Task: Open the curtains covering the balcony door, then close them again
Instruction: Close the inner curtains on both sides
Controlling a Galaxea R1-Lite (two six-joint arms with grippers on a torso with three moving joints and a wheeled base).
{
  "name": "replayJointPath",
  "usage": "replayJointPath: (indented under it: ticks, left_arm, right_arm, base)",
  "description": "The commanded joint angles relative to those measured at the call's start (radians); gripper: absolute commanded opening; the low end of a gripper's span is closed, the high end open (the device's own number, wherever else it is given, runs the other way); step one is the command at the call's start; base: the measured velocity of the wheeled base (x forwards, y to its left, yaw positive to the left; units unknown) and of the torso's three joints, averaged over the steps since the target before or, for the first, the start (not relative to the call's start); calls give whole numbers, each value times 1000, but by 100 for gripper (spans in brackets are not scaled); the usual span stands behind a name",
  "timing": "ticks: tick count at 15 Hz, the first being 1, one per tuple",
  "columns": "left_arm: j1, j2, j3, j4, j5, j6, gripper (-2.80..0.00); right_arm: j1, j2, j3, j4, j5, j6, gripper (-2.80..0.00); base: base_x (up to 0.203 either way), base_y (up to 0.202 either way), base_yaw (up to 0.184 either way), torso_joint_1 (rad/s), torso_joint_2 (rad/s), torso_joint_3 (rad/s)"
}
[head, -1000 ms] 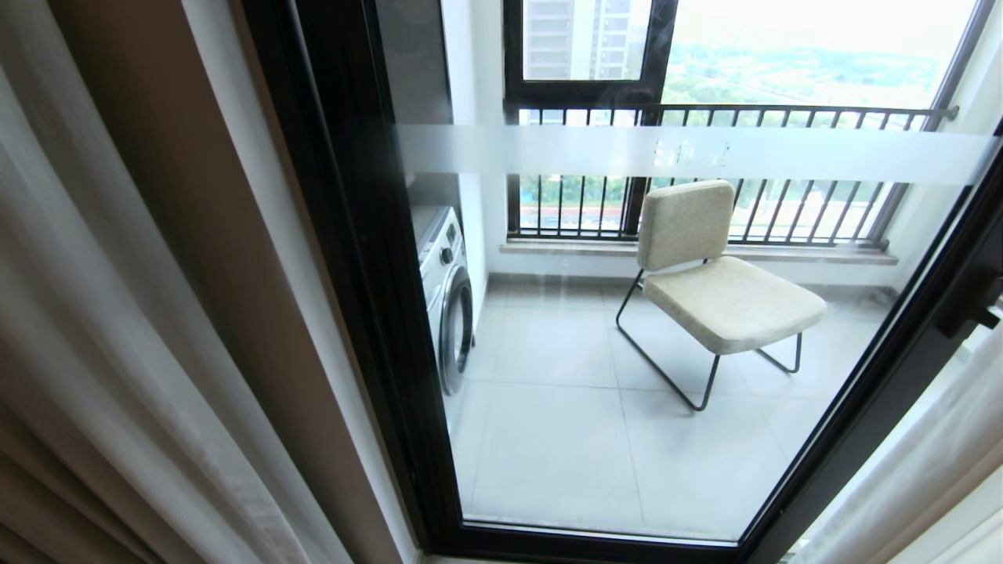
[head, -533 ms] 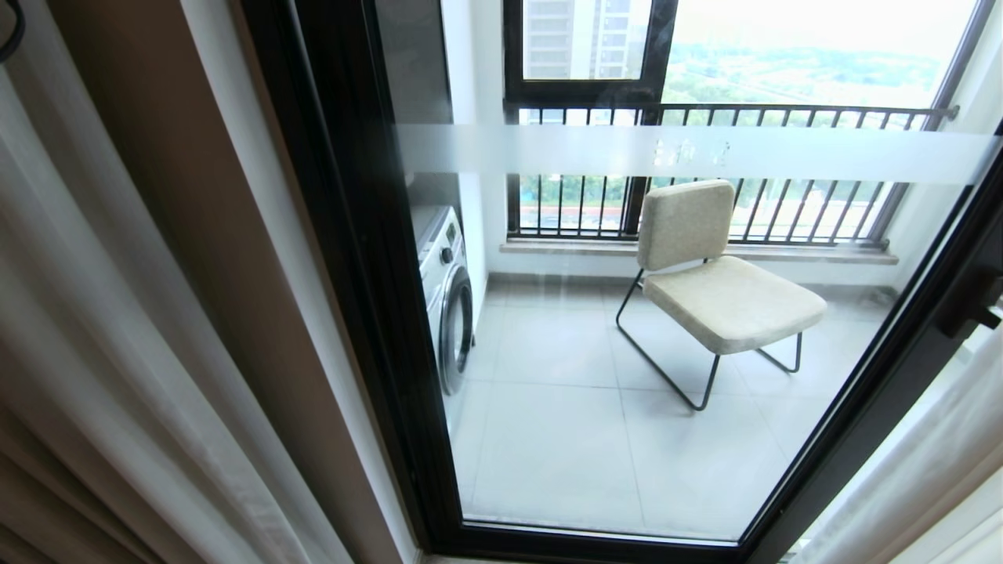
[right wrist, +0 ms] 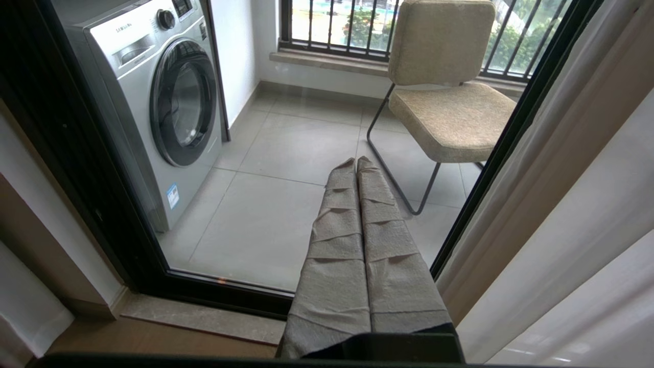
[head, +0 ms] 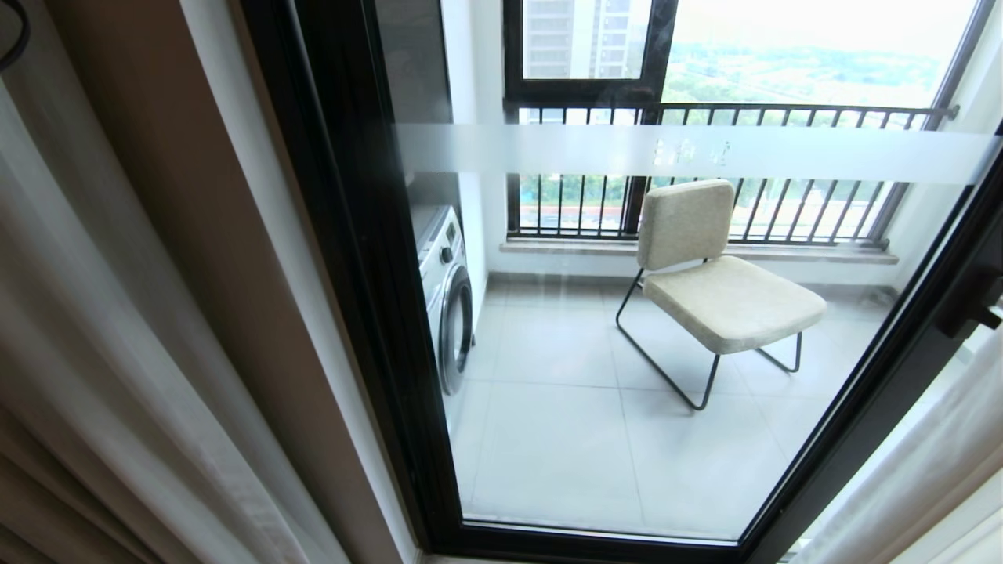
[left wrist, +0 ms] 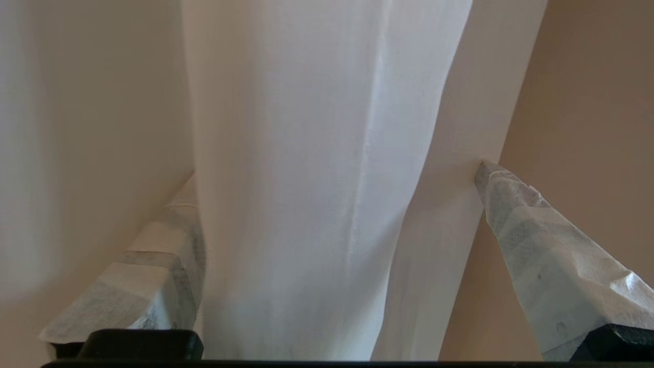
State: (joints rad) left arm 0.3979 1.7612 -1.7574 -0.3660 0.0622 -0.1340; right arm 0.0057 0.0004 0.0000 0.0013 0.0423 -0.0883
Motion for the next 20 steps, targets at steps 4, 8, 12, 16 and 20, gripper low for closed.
replayJointPath:
  ticks: [4,8,12,16,20]
  left_arm:
    - [2,34,-57,-1,-48,-22,0]
    - [2,61,-89,-4,-81,-22,0]
    - [3,61,-93,-4,-91,-23,-280]
    - [4,53,-91,-4,-90,-22,-280]
    - [4,28,-81,-3,-90,-24,-280]
  right_arm:
    - [0,0,0,0,1,-1,-280]
    - [0,0,0,0,1,-1,-280]
    - [0,0,0,0,1,-1,-280]
    - [0,0,0,0,1,-1,-280]
    - [0,0,0,0,1,-1,-280]
  base:
    - [0,0,0,0,0,0]
    - [0,0,0,0,0,0]
    - [0,0,0,0,0,0]
    - [0,0,0,0,0,0]
    - [0,0,0,0,0,0]
